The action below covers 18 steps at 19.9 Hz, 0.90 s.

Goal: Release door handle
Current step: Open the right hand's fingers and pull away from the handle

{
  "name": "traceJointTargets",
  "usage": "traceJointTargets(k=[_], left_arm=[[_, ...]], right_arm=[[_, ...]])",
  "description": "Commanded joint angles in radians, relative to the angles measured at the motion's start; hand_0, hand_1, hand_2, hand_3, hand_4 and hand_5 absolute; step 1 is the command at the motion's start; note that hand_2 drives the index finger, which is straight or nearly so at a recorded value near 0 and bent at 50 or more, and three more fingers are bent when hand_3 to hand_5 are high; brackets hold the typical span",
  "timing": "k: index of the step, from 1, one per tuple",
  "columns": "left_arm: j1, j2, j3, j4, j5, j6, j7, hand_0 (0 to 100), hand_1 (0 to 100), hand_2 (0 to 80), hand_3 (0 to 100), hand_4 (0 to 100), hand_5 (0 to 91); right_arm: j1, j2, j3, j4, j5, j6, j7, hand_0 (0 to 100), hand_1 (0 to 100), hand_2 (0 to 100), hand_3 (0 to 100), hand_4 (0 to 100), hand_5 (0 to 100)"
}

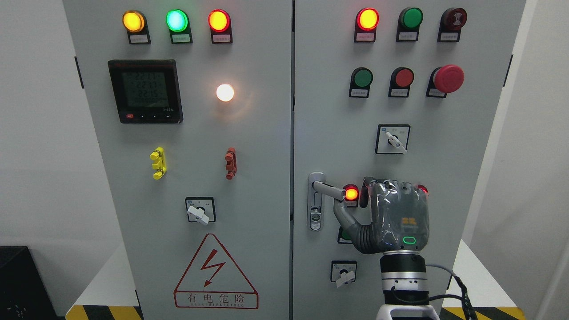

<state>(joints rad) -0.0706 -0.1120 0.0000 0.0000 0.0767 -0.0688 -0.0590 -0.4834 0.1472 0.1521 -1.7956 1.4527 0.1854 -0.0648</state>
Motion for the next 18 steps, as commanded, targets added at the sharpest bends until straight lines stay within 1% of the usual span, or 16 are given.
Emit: traceJointTargets(k=[1, 5, 10, 16, 18], left_arm=[[0.000, 0.000, -0.020, -0.015, 0.000, 0.001, 0.001, 0, 0, 2.6, 8, 1, 0.0], [0.000, 0.000, -0.020, -0.015, 0.000, 0.001, 0.001, 0, 0, 2.5, 9, 1, 0.0], [0.000, 0.000, -0.020, -0.015, 0.000, 0.000, 0.001, 0, 0, 2.4, 9, 1, 0.0], [0.000, 0.000, -0.020, -0.017, 0.000, 0.000, 0.001, 0, 0, 2.4, 9, 1, 0.0], [0.000, 0.000, -0.020, -0.015, 0.000, 0.000, 0.001, 0, 0, 2.4, 8, 1, 0.0]], right_arm=[[-0.003, 0.000, -0.009, -0.004, 0.000, -0.001, -0.001, 37, 38, 78, 100, 100, 95], [0.002, 0.000, -0.009, -0.004, 0.000, -0.001, -0.001, 37, 38, 78, 100, 100, 95], [0.029, 0.000, 0.000, -0.019, -0.002, -0.007, -0.003, 37, 38, 78, 100, 100, 95], [0.114, -0.003, 0.006, -0.060, -0.008, -0.030, -0.007, 39, 35, 77, 100, 100, 95], [0.140, -0.003, 0.003, -0.080, -0.009, -0.043, -0.009, 39, 35, 75, 100, 100, 94]])
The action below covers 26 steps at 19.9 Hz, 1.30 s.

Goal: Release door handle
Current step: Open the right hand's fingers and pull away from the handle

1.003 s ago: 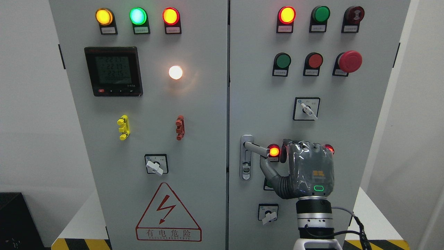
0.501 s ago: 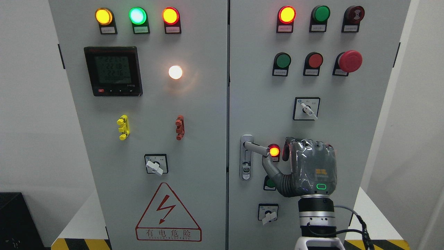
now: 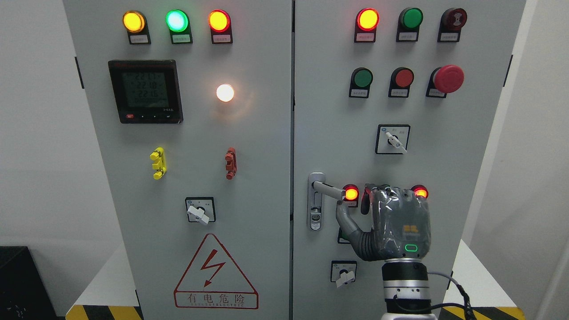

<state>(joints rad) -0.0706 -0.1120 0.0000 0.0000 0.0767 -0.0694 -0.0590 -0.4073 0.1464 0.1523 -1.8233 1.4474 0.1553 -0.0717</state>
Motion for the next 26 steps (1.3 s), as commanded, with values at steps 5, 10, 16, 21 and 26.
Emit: traceJointTargets(k=[5, 10, 16, 21, 26], left_arm=[[0.000, 0.000, -0.020, -0.017, 0.000, 0.000, 0.001, 0, 0, 2.4, 8, 1, 0.0], [0.000, 0.000, -0.020, -0.017, 0.000, 0.000, -0.001, 0, 0, 2.4, 8, 1, 0.0], [0.000, 0.000, -0.020, -0.015, 0.000, 0.000, -0.001, 0, 0, 2.5, 8, 1, 0.0], [0.000, 0.000, -0.020, -0.017, 0.000, 0.000, 0.001, 0, 0, 2.3, 8, 1, 0.0], [0.000, 0.000, -0.020, -0.017, 0.000, 0.000, 0.001, 0, 0, 2.3, 9, 1, 0.0]], right_arm=[[0.163, -0.005, -0.008, -0.142, -0.005, -0.042, -0.002, 40, 32, 62, 100, 88, 87], [0.245, -0.008, -0.016, -0.218, -0.009, -0.063, -0.031, 39, 29, 42, 75, 69, 61], [0.251, -0.007, -0.054, -0.266, -0.027, -0.063, -0.036, 37, 27, 22, 29, 22, 4], [0.248, -0.007, -0.074, -0.268, -0.028, -0.063, -0.059, 35, 26, 7, 6, 0, 0], [0.248, -0.007, -0.086, -0.268, -0.028, -0.097, -0.059, 35, 26, 1, 0, 0, 0]])
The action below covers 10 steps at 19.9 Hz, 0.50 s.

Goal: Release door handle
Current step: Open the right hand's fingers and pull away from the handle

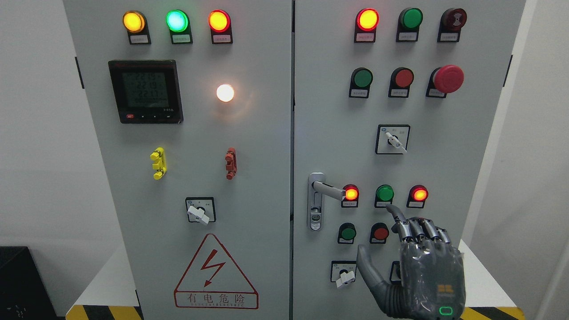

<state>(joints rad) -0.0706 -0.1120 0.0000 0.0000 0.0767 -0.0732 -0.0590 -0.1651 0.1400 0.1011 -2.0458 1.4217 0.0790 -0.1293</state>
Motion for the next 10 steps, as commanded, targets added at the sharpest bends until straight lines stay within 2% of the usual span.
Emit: traceJointTargets(k=[1, 10], left_arm=[[0.000, 0.000, -0.020, -0.017, 0.000, 0.004, 0.001, 0, 0, 2.3, 9, 1, 0.0], [0.000, 0.000, -0.020, -0.015, 0.000, 0.004, 0.001, 0, 0, 2.5, 9, 1, 0.0]], right_arm=[[0.006, 0.000, -0.047, -0.045, -0.003, -0.037, -0.003, 35, 25, 0, 0, 0, 0], [-0.001, 0.003, -0.054, -0.045, -0.003, -0.050, -0.004, 33, 26, 3, 0, 0, 0]])
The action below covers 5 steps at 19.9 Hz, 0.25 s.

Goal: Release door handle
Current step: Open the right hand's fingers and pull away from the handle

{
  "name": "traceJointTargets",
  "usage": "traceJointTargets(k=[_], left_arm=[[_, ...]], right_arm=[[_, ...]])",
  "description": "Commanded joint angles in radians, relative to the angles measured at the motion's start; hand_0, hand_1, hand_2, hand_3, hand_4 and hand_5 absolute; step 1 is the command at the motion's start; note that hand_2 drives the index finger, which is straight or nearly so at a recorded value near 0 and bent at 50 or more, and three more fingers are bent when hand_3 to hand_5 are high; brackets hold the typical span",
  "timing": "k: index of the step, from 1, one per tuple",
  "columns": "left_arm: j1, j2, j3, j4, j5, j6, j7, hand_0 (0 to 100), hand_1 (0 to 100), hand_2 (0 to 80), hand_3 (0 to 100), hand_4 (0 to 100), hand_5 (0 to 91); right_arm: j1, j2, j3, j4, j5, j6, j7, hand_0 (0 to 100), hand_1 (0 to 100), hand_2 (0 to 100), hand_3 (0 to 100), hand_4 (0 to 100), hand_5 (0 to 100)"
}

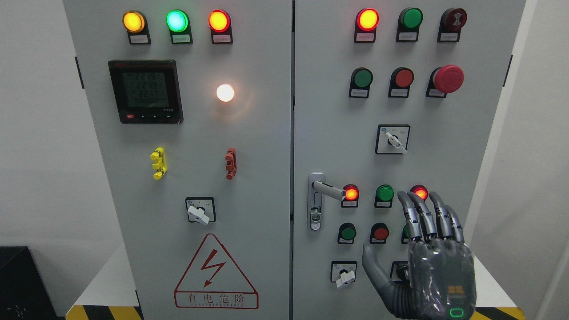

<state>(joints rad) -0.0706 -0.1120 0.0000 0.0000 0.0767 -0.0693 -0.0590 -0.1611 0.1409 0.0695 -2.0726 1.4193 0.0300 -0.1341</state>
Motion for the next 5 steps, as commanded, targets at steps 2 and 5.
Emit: traceJointTargets(k=[2, 5], left_arm=[[0.000, 0.000, -0.020, -0.015, 0.000, 0.000, -0.001, 0, 0, 2.5, 9, 1, 0.0], [0.000, 0.000, -0.020, -0.017, 0.000, 0.000, -0.001, 0, 0, 2.4, 9, 1, 0.0]], right_arm=[[-0.006, 0.002, -0.022, -0.018, 0.000, -0.001, 0.001, 33, 26, 3, 0, 0, 0], [-0.005, 0.002, -0.020, -0.018, 0.000, -0.001, 0.001, 33, 26, 3, 0, 0, 0]])
